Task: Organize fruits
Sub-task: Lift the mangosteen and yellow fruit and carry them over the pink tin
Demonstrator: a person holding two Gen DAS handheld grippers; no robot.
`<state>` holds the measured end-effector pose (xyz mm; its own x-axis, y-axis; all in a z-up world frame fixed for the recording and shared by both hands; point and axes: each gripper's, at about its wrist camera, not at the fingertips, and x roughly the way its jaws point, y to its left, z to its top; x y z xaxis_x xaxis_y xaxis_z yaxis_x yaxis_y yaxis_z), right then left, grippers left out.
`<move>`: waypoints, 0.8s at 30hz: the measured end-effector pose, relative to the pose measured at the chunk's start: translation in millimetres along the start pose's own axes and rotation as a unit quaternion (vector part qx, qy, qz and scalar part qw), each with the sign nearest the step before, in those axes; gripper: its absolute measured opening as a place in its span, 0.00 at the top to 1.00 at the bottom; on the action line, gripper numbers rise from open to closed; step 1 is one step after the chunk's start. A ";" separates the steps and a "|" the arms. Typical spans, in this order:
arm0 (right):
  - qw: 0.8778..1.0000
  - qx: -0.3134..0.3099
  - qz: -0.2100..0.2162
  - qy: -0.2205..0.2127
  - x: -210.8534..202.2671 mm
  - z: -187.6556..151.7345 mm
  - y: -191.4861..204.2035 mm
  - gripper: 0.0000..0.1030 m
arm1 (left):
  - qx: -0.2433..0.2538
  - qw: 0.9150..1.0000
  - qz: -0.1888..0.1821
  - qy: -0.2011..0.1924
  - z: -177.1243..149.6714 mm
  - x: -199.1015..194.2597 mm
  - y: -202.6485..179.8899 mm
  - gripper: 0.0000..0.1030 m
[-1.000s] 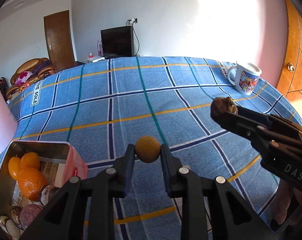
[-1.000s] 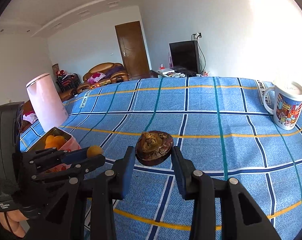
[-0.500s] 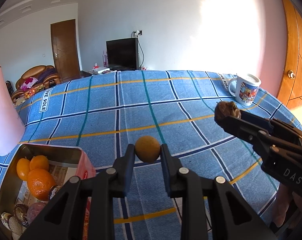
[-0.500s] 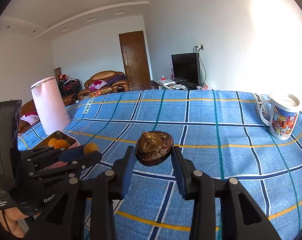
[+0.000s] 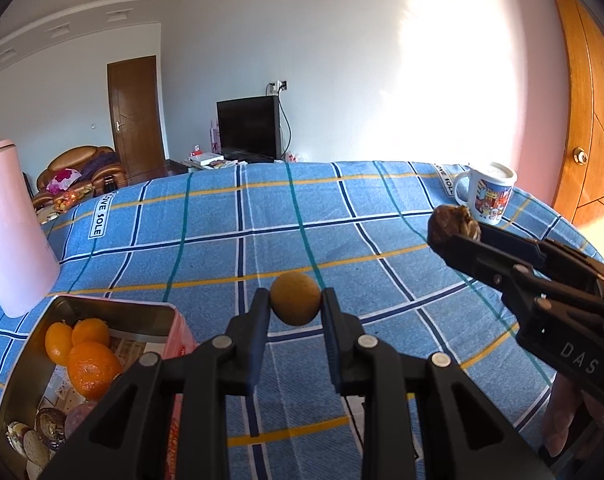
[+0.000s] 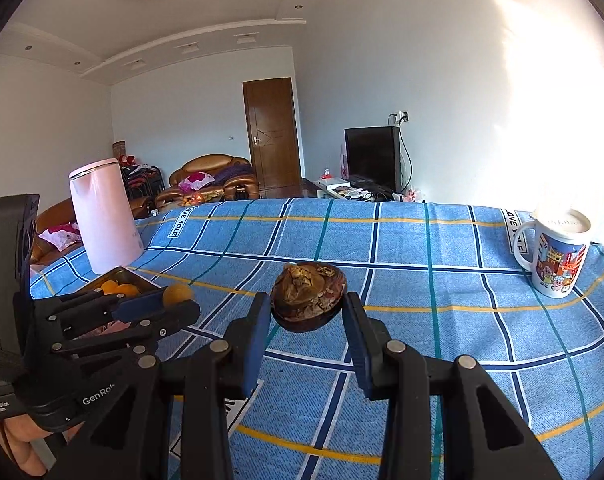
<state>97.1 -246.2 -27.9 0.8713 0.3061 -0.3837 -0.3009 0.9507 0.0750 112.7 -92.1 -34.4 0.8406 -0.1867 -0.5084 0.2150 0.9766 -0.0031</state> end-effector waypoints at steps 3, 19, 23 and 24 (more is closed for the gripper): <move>1.000 -0.005 -0.002 -0.007 -3.1 -0.2 2.0 0.62 | -0.002 1.000 0.001 -0.007 -0.5 -3.2 1.0 0.74; 0.999 -0.019 -0.008 -0.033 -12.9 -1.9 8.9 0.62 | -0.004 0.999 0.014 -0.044 -2.3 -17.7 2.4 0.74; 0.999 -0.023 -0.009 -0.039 -15.3 -2.2 10.5 0.62 | -0.005 0.998 0.019 -0.057 -3.4 -22.4 2.4 0.74; 0.999 -0.024 -0.010 -0.041 -16.1 -2.4 10.8 0.62 | -0.004 0.998 0.019 -0.061 -3.9 -24.3 2.2 0.74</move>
<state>78.9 -241.0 -23.2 0.9056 0.2929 -0.3069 -0.3006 0.9535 0.0229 90.8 -84.9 -25.4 0.9029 -0.1599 -0.3990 0.1774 0.9841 0.0070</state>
